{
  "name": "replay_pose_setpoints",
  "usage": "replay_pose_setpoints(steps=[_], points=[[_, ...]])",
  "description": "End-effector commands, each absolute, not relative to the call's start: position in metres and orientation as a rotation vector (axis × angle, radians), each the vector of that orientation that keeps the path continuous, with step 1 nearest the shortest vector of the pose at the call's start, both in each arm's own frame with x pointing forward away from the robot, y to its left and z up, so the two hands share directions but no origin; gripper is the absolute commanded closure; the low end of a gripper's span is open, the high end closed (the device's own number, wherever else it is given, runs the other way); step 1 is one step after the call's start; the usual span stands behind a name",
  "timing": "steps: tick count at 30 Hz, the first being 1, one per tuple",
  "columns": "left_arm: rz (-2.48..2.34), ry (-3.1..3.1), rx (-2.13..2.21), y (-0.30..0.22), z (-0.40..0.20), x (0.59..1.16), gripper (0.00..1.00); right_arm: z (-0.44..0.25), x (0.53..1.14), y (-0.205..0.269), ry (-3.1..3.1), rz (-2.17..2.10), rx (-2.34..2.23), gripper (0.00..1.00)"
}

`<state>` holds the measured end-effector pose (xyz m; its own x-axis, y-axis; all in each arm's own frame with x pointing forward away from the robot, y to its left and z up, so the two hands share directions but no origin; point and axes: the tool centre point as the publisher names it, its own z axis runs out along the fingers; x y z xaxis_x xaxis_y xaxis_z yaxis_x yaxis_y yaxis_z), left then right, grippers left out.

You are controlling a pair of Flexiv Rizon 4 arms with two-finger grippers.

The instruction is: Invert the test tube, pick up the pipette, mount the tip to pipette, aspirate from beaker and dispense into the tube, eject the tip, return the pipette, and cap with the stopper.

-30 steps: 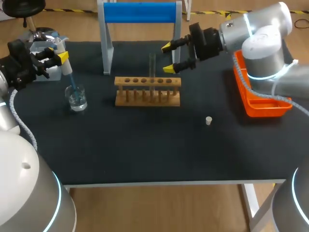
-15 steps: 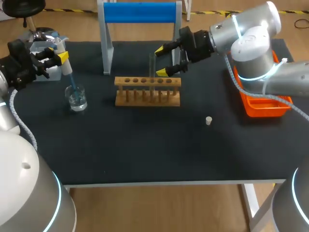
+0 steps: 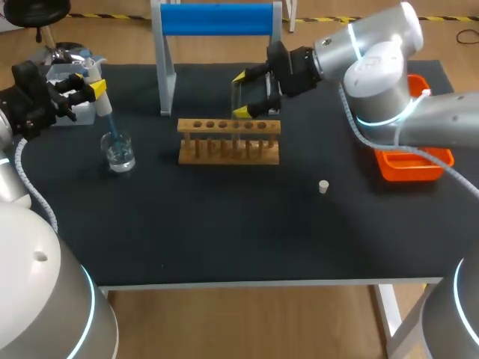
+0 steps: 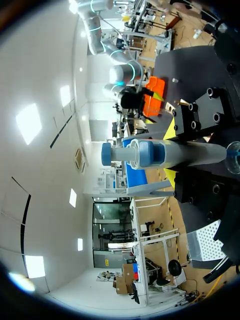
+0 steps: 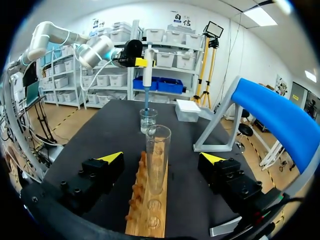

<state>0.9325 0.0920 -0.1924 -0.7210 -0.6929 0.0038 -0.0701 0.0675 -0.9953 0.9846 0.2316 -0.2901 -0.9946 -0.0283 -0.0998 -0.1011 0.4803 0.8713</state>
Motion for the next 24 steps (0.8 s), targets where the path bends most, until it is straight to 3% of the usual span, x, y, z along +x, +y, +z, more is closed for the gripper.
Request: replay_pose_setpoints(steps=[1, 24], points=[[-1.697, 1.868, -0.757, 0.091, -0.193, 0.933, 1.00, -0.292, 0.988, 0.241, 2.658, 1.529, -0.115, 0.00], [-1.697, 1.868, -0.757, 0.091, -0.193, 0.933, 1.00, -0.305, 0.997, 0.256, 2.684, 1.452, -0.116, 0.00]])
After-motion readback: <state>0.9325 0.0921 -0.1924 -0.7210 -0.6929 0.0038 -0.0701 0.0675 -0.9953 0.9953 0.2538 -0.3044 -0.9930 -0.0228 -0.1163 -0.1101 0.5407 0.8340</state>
